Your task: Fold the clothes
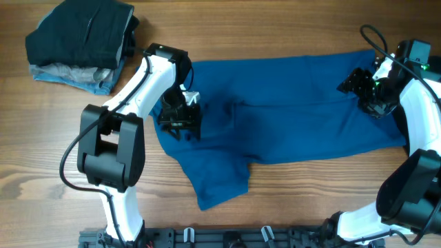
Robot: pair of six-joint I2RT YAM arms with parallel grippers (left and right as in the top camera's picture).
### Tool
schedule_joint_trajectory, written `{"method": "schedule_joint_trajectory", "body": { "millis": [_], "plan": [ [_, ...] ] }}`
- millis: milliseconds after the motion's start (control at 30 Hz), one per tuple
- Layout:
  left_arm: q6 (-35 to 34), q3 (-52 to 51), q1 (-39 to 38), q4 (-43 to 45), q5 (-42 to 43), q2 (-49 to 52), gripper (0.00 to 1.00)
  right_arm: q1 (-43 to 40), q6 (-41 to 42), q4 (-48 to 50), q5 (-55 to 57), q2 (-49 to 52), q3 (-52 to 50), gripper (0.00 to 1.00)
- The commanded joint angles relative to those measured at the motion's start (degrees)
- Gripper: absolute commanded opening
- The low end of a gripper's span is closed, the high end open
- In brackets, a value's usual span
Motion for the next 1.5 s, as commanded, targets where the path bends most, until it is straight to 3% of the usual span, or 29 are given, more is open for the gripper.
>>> {"method": "schedule_joint_trajectory", "body": {
  "millis": [0, 167, 233, 400, 467, 533, 633, 667, 800, 1000, 1033, 1100, 1133, 1200, 1233, 1367, 1467],
  "plan": [
    [-0.1, 0.5, -0.1, -0.9, 1.2, -2.8, 0.58, -0.2, -1.2, -0.7, -0.7, -0.4, -0.1, 0.82],
    [-1.2, 0.5, -2.4, 5.7, 0.9, -13.5, 0.42, -0.2, -2.8, -2.7, -0.7, -0.4, -0.1, 0.82],
    [-4.5, -0.4, -6.5, 6.2, -3.7, -15.7, 0.61, -0.2, -3.3, -3.2, -0.7, -0.4, -0.1, 0.82],
    [-24.2, -19.4, -9.4, 9.1, -4.9, -15.7, 0.55, -0.3, -3.3, -3.1, -0.7, -0.4, -0.1, 0.84],
    [-27.8, -24.3, -7.8, 13.0, -5.1, -15.7, 0.56, -0.3, -3.3, -2.7, -0.7, -0.4, -0.1, 0.85],
    [-28.4, -25.4, -5.2, 15.2, -5.1, -15.7, 0.63, -0.3, -3.3, -2.6, -0.7, -0.4, -0.1, 0.85],
    [-28.2, -26.1, -3.8, 14.9, 0.6, -15.7, 0.62, -0.3, -3.3, -2.6, -0.3, -0.4, -0.1, 0.86],
    [-28.2, -26.7, -5.5, 15.5, 4.4, -15.7, 0.62, -0.3, -3.3, -2.8, -0.3, -0.4, -0.1, 0.86],
    [-32.8, -30.6, -13.7, 16.8, 5.1, -15.7, 0.71, -0.3, -3.3, -3.4, -0.3, -0.4, -0.1, 0.86],
    [-36.0, -35.8, -15.1, 18.6, 5.5, -15.7, 0.74, -0.3, -1.1, -2.9, 1.0, -0.4, -0.1, 0.86],
    [-36.7, -37.7, -15.2, 22.3, 6.0, -15.7, 0.74, -0.3, -1.1, -2.5, 1.0, -0.4, -0.1, 0.86],
    [-38.1, -39.5, -15.2, 27.8, 8.8, -15.7, 0.66, -0.7, -0.6, -2.3, 1.0, -0.4, -0.1, 0.85],
    [-38.1, -39.9, -15.2, 29.5, 9.6, -15.7, 0.51, -1.0, -0.5, -2.3, 1.0, -0.4, -0.1, 0.86],
    [-38.0, -39.9, -15.2, 29.8, 9.5, -15.7, 0.11, -2.7, 0.6, -1.3, 1.0, -0.4, -0.1, 0.86],
    [-37.6, -39.9, -15.1, 29.5, 9.6, -15.7, 0.04, -3.8, 1.0, -1.0, 1.0, -0.4, -0.1, 0.86],
    [-34.5, -39.7, -12.3, 23.9, 10.3, -18.1, 0.04, -11.5, 2.7, -0.7, 4.8, -0.4, -0.1, 0.85],
    [-32.8, -39.7, -8.1, 21.5, 10.2, -25.0, 0.04, -16.5, 5.0, -1.6, 9.4, -0.3, -0.5, 0.77]
  ]
}}
